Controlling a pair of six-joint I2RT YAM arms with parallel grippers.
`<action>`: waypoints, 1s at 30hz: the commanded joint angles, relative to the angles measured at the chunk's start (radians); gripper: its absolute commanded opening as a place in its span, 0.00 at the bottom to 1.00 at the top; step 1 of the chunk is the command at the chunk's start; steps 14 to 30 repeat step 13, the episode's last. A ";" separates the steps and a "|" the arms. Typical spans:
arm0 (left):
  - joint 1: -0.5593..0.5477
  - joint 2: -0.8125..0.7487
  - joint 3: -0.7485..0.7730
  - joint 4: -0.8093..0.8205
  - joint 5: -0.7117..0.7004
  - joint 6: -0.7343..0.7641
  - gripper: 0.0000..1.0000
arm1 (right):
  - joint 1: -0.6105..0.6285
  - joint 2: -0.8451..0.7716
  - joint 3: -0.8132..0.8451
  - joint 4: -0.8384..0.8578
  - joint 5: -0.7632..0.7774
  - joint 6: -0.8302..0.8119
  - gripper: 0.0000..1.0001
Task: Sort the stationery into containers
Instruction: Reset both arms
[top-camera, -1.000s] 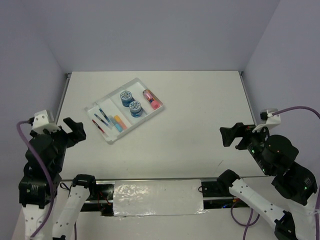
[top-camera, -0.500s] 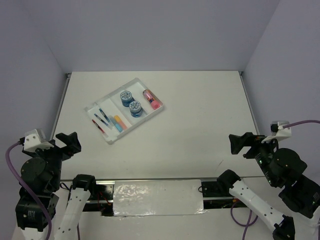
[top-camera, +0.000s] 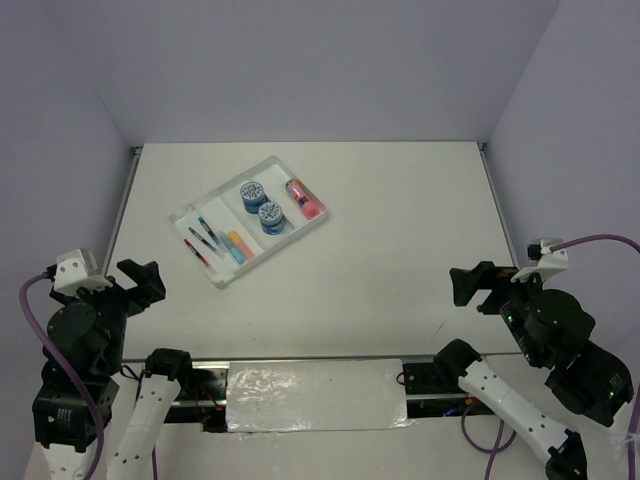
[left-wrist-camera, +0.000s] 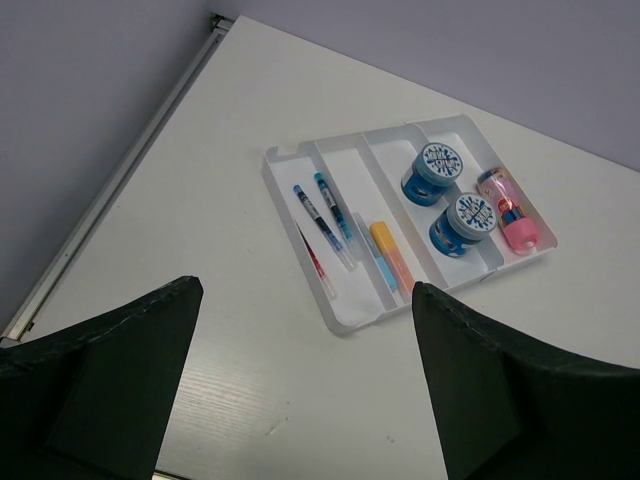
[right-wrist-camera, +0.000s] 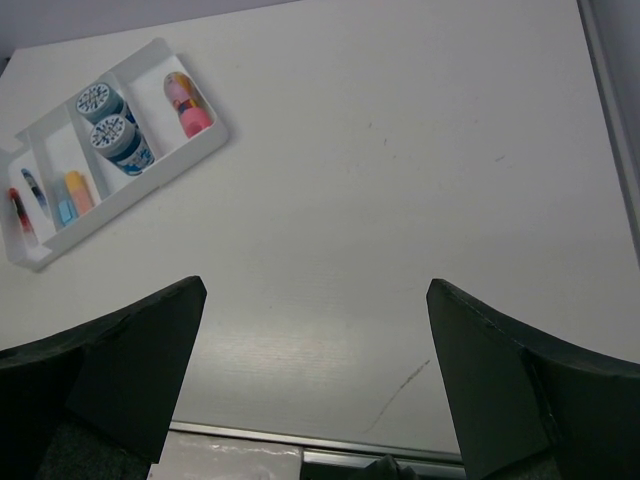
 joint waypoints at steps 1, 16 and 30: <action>-0.006 0.021 0.000 0.037 -0.006 0.030 0.99 | 0.006 0.025 -0.018 0.062 0.017 0.013 1.00; -0.015 0.018 -0.002 0.039 0.000 0.031 0.99 | 0.006 0.046 -0.034 0.078 0.002 0.020 1.00; -0.015 0.018 -0.002 0.039 0.000 0.031 0.99 | 0.006 0.046 -0.034 0.078 0.002 0.020 1.00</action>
